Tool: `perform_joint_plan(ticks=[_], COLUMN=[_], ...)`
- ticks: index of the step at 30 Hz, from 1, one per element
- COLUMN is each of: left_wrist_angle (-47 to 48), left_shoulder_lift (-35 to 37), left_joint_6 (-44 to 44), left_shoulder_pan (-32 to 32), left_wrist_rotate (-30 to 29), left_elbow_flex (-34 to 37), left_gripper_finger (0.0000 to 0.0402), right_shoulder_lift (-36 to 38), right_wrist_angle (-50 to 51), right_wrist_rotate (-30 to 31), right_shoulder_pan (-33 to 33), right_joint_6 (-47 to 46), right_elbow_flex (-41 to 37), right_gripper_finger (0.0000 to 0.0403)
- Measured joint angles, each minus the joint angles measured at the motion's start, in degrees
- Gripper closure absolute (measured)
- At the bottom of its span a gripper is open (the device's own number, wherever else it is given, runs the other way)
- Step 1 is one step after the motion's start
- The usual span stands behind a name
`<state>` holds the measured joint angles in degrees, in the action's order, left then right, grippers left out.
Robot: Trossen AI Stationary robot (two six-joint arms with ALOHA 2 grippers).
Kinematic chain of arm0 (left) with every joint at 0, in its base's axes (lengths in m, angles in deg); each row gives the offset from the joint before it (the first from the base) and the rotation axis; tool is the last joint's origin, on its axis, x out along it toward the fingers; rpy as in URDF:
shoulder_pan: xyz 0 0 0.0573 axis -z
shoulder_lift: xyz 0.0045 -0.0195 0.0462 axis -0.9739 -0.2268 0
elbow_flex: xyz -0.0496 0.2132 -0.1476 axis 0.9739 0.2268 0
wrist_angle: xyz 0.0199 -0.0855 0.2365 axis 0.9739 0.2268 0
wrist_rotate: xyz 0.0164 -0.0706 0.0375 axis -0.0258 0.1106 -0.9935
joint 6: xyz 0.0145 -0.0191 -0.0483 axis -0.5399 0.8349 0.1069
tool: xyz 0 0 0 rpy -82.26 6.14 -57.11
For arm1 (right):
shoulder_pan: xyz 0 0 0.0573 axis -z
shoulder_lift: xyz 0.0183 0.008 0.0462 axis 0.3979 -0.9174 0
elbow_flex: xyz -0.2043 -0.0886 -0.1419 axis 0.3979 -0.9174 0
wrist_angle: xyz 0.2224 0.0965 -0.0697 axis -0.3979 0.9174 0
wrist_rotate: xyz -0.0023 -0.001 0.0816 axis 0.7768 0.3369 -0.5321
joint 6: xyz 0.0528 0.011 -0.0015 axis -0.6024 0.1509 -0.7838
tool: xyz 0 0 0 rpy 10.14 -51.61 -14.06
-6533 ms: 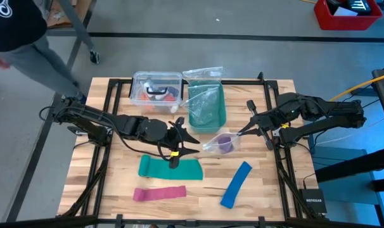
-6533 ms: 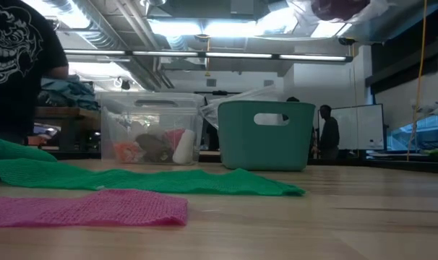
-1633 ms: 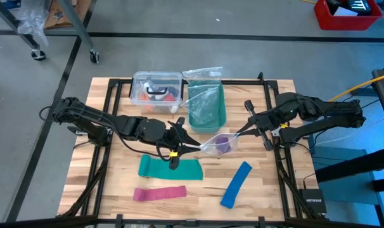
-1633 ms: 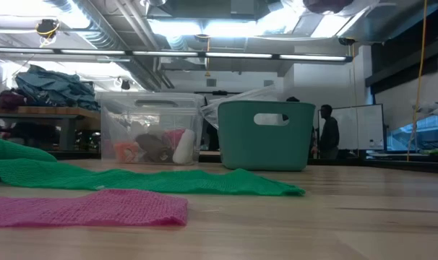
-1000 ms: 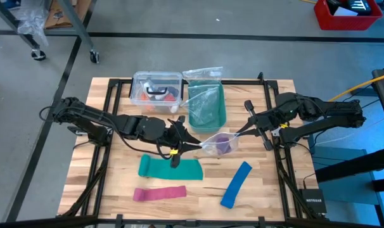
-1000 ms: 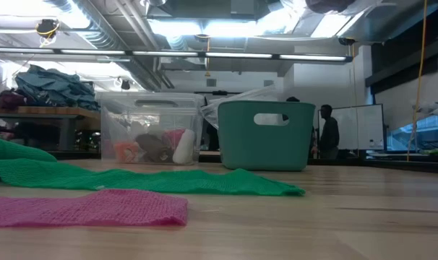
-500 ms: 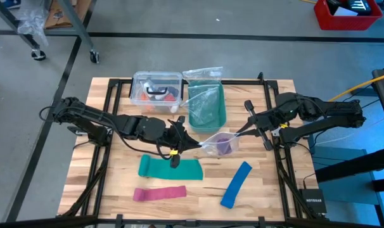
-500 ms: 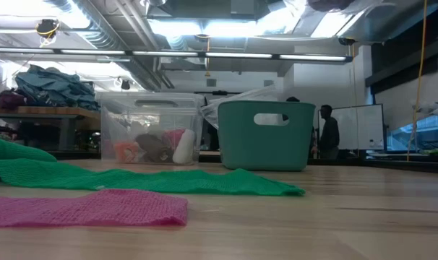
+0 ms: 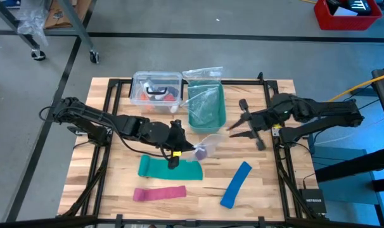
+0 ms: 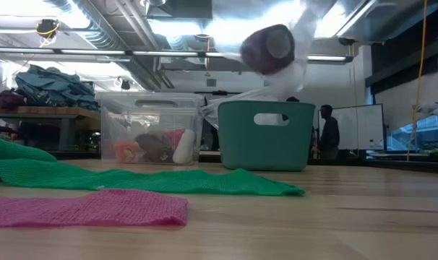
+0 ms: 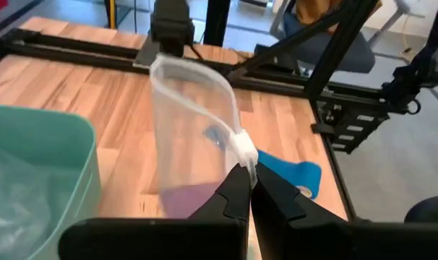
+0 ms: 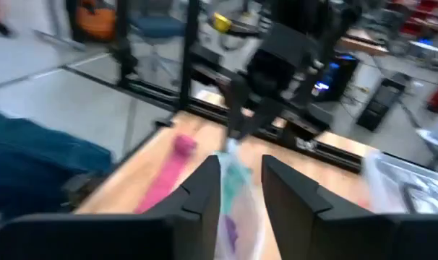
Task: Roll bandage
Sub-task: Close the transparent zip bag
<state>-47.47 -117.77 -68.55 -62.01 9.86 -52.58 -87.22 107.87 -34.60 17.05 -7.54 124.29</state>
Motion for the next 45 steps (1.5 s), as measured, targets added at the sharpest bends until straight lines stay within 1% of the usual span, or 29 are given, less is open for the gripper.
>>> perform_joint_plan(ticks=[3, 5, 11, 14, 20, 24, 27, 36, 45], left_wrist_angle=[-1.0, -0.9, -0.4, -0.3, 2.0, 2.8, 2.0, 1.4, 0.4], left_shoulder_lift=[0.0, 0.0, 0.0, 0.0, 0.0, 0.0, -0.1, -0.1, -0.2], left_joint_6=[-0.6, -1.2, -1.3, -1.3, -1.3, -1.1, -1.1, -0.9, -0.9], left_shoulder_pan=[0.0, 0.0, 0.0, 0.0, 0.0, 0.0, 0.0, 0.0, -1.0], left_wrist_rotate=[0.0, 0.0, 0.0, 0.0, 0.0, 0.0, 0.0, -0.9, -1.4], left_elbow_flex=[0.0, 0.0, 0.0, 0.0, 0.0, 0.0, 0.0, 0.0, 0.0], left_gripper_finger=[0.0401, 0.0401, 0.0401, 0.0401, 0.0401, 0.0401, 0.0402, 0.0402, 0.0401], right_shoulder_lift=[-4.1, -7.2, -15.4, -18.1, -19.4, -19.4, -19.6, -21.7, -24.3], right_wrist_angle=[-1.0, -1.9, -7.4, -10.6, -15.3, -18.5, -18.8, -19.1, -20.0], right_wrist_rotate=[4.2, 4.9, 3.8, 2.7, -2.7, -4.8, -4.7, -1.1, -1.7], right_shoulder_pan=[0.0, 0.1, 0.0, 0.0, 0.0, 0.0, 0.0, 0.0, 0.0], right_joint_6=[0.0, 0.0, 1.9, 1.9, 1.9, 0.1, 0.0, 0.0, -0.3], right_elbow_flex=[0.0, 0.0, 0.0, 0.0, 0.0, 0.0, 0.0, 0.0, 0.0], right_gripper_finger=[0.0282, 0.0279, 0.028, 0.028, 0.0281, 0.0281, 0.0281, 0.0281, 0.0281])
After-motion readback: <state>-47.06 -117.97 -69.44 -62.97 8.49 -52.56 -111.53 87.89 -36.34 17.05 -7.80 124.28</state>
